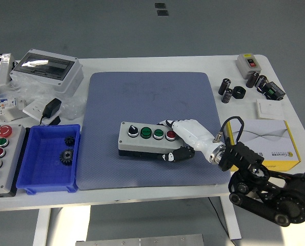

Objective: Pick up the button,place it on the desk,press the button,press the button

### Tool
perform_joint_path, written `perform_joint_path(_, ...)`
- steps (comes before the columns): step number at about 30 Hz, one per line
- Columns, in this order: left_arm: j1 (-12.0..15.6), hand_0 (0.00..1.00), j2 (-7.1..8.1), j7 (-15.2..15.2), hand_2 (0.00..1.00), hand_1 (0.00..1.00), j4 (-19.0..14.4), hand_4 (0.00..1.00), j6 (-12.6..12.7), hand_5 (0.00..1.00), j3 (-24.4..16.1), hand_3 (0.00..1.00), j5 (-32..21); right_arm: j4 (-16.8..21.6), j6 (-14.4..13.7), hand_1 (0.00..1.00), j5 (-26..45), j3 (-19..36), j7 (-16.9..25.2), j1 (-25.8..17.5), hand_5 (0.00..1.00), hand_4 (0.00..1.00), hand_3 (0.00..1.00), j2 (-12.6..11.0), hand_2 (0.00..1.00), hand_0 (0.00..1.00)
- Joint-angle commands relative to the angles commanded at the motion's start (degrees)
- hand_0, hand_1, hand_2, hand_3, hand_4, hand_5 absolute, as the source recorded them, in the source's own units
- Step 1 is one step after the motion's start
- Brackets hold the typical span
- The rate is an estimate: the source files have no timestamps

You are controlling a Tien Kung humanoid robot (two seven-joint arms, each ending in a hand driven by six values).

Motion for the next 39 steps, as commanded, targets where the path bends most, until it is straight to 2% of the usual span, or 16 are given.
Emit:
perform_joint_path(1,-0.03,0.625,0.02,-0.02,0.558,0.605,0.0,0.709,-0.01,0.17,0.02,0.591,-0.01,-0.02,-0.04,0.766,0.2,-0.24,0.02,0.21,0.002,0.548,0.769,-0.05,0.782,0.821)
perform_joint_path(6,-0.11,0.625,0.15,-0.08,0.558,0.605,0.0,0.709,-0.03,0.17,0.09,0.591,-0.05,-0.05,-0.07,0.766,1.52,-0.82,0.01,0.6,0.002,0.548,0.769,-0.2,0.782,0.821)
perform_joint_path(7,-0.09,0.625,0.17,-0.06,0.558,0.605,0.0,0.709,-0.04,0.171,0.09,0.591,-0.05,-0.05,-0.07,0.789,1.98,-0.85,0.05,0.53,0.002,0.576,0.825,-0.22,0.8,0.851)
perform_joint_path(12,0.04,0.625,0.23,0.1,0.558,0.605,0.0,0.709,-0.1,0.171,0.01,0.591,0.05,-0.06,0.26,0.789,4.09,-0.65,0.07,0.06,0.002,0.576,0.825,-0.25,0.8,0.851)
perform_joint_path(13,0.06,0.625,0.25,0.12,0.557,0.605,0.0,0.707,-0.12,0.167,0.01,0.591,0.09,-0.05,0.38,0.8,4.49,-0.56,0.03,-0.05,0.002,0.597,0.862,-0.26,0.811,0.865)
perform_joint_path(30,0.0,0.625,0.5,-0.07,0.556,0.605,0.0,0.702,-0.65,0.158,0.01,0.59,0.49,-0.34,1.55,0.807,5.69,0.6,-0.54,-0.22,0.002,0.621,0.887,-0.6,0.819,0.868)
perform_joint_path(31,-0.01,0.625,0.5,0.0,0.556,0.605,0.0,0.698,-0.62,0.153,-0.22,0.59,0.85,-0.32,1.69,0.818,5.62,0.69,-0.65,-0.16,0.017,0.651,0.913,-0.62,0.836,0.868)
perform_joint_path(36,-0.02,0.625,0.54,0.27,0.556,0.605,0.0,0.698,-0.6,0.153,-1.04,0.59,2.08,0.13,3.15,0.818,5.35,1.23,-1.44,0.06,0.017,0.651,0.913,-0.68,0.836,0.868)
perform_joint_path(37,-0.02,0.625,0.57,0.29,0.551,0.605,0.0,0.699,-0.62,0.149,-1.11,0.59,2.2,0.25,3.65,0.825,5.5,1.36,-1.6,0.09,0.04,0.676,0.948,-0.74,0.851,0.876)
perform_joint_path(39,-0.02,0.625,0.59,0.31,0.551,0.605,0.0,0.699,-0.64,0.149,-1.25,0.59,2.41,0.55,4.74,0.825,6.06,1.76,-1.8,0.13,0.04,0.676,0.948,-0.94,0.851,0.876)
